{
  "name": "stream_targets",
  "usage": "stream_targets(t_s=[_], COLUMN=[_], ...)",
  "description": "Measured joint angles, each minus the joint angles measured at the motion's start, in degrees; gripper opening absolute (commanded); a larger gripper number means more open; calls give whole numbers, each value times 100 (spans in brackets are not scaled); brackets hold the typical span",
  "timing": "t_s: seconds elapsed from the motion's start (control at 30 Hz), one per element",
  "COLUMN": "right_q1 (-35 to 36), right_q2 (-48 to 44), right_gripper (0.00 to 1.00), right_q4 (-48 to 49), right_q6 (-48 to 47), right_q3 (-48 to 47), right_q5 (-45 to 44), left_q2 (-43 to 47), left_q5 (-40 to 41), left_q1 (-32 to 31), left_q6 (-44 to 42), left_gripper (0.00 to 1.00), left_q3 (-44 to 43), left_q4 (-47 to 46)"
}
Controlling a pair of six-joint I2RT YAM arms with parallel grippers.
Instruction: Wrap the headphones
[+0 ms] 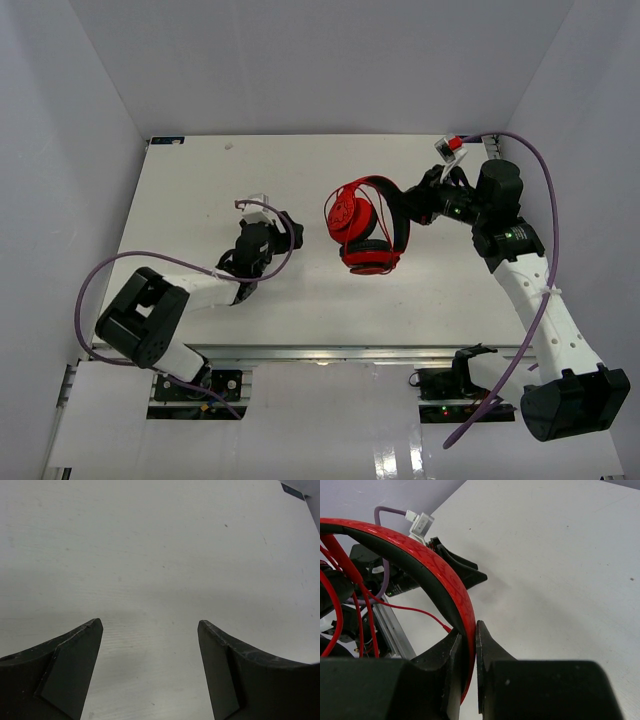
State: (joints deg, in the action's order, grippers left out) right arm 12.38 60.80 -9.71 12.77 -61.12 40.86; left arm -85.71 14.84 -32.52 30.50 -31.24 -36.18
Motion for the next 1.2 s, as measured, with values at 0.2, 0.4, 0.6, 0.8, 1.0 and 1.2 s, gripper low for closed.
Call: stream_targets(t_s=[0.2, 0.4, 0.6, 0.8, 1.0, 1.2], right_q1=[0, -5, -7, -7, -7, -7], right_q2=[0, 0, 11, 42, 48, 46], right_gripper=[8, 8, 8, 8, 8, 8], right_q4=[-89, -158, -287, -362, -386, -394], right_q6=[-115, -229, -290, -313, -320, -340], right_q3=[0, -3, -22, -26, -26, -26], right_q5=[-3, -20, -26, -26, -22, -19], left_q2=[739, 2578, 4457, 4982, 3689, 2696], left_q5=[19, -1762, -3247, -4106, -4293, -4203], left_q1=[307, 309, 269, 165, -207, -498], left_q6=[-158, -851, -1084, -1249, -1627, -2006], left_gripper=[98, 98, 98, 98, 98, 97], left_q3=[126, 1145, 2042, 2160, 1765, 902], left_q4=[444, -51, -153, -254, -480, -684])
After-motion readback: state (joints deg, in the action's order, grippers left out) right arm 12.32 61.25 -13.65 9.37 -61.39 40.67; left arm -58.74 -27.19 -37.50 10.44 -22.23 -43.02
